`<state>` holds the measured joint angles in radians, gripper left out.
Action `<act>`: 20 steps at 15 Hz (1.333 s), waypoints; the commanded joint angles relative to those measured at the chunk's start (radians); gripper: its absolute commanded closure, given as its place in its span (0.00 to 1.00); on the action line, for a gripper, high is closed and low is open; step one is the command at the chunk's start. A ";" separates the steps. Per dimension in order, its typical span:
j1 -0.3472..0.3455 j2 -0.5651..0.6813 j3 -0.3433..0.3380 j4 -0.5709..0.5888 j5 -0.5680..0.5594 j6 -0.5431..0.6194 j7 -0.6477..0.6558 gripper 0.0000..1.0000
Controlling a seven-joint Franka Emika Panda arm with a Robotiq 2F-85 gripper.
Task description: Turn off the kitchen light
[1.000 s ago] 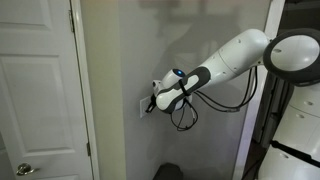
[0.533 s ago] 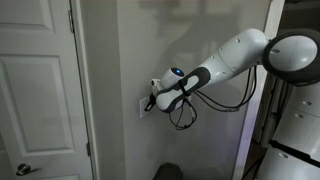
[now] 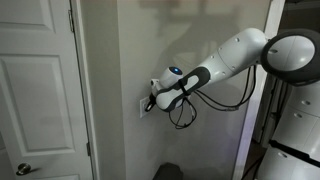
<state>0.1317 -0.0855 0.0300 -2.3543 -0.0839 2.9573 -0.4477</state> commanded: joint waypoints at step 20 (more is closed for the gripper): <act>-0.050 0.000 0.013 0.021 -0.160 -0.147 0.187 0.73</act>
<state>0.0916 -0.0853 0.0328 -2.3343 -0.2470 2.8135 -0.2594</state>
